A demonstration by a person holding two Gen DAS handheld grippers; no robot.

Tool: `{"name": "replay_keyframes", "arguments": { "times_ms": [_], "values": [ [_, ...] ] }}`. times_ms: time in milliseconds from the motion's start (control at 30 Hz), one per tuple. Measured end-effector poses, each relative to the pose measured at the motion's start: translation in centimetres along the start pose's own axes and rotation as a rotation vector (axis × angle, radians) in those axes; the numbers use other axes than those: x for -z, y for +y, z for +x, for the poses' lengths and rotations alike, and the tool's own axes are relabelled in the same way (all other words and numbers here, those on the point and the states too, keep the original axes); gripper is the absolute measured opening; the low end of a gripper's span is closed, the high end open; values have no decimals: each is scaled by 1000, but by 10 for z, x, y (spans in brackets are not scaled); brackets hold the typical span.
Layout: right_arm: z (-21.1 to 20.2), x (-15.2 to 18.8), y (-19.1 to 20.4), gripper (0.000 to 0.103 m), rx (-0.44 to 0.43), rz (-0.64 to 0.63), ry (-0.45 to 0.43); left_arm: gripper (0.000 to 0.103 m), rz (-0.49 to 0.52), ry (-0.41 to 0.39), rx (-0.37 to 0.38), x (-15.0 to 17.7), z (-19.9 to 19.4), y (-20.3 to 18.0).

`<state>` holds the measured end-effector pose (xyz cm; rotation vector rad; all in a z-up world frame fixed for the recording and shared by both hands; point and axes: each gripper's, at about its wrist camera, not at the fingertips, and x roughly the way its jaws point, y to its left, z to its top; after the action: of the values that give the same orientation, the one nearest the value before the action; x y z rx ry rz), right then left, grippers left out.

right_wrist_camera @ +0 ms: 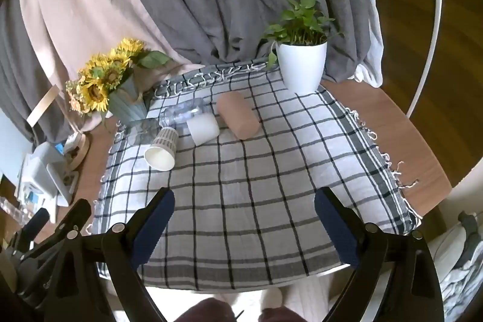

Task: Flip cup upside down

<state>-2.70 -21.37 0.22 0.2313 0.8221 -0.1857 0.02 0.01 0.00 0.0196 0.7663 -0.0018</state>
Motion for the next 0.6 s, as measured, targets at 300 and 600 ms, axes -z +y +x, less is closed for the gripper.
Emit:
{"name": "replay_keyframes", "arguments": {
  "times_ms": [300,600],
  "values": [
    [0,0,-1,94,-20,11,-4,103,-17,5,17,5,0,0],
    [0,0,-2,94,-20,7,0,103,-26,0,22,5,-5,1]
  ]
}}
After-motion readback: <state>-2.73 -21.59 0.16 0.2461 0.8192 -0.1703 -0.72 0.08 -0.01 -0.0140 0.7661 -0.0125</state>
